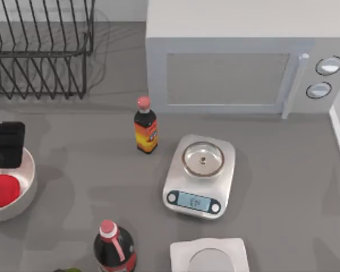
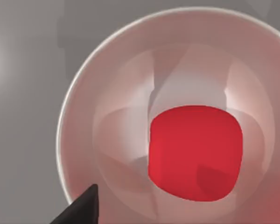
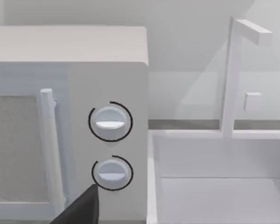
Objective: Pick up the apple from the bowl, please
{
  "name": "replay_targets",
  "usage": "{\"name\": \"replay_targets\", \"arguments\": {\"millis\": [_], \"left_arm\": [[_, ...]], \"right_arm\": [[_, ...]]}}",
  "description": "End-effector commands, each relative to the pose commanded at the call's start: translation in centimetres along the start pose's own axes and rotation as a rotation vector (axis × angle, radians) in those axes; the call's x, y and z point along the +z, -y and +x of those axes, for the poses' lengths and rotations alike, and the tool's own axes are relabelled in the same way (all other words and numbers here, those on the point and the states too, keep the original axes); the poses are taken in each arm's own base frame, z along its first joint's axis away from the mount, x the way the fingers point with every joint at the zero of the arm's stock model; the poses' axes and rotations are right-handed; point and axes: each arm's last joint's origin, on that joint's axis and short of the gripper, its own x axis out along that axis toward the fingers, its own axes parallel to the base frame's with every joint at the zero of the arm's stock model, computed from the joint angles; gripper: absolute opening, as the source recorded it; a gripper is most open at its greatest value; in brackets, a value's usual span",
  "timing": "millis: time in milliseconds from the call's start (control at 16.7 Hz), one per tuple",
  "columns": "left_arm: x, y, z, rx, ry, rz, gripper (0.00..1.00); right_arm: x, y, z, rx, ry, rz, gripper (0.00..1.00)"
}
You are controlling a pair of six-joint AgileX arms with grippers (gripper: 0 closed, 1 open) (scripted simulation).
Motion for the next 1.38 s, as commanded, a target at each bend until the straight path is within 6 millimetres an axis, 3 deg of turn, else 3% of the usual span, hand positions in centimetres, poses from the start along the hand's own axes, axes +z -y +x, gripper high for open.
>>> {"name": "replay_targets", "arguments": {"millis": [240,480,840,1380], "left_arm": [[3.3,0.0,3.0,-0.002,-0.241,0.003,1.0],[4.3,-0.1,4.1,-0.003,-0.324,0.004,1.0],[4.2,-0.1,4.6,-0.003,-0.324,0.002,1.0],[1.5,0.0,13.5,-0.003,-0.314,0.004,1.0]], "right_arm": [[0.0,0.0,0.0,0.0,0.0,0.0,1.0],[0.0,0.0,0.0,0.0,0.0,0.0,1.0],[0.0,0.0,0.0,0.0,0.0,0.0,1.0],[0.0,0.0,0.0,0.0,0.0,0.0,1.0]]}}
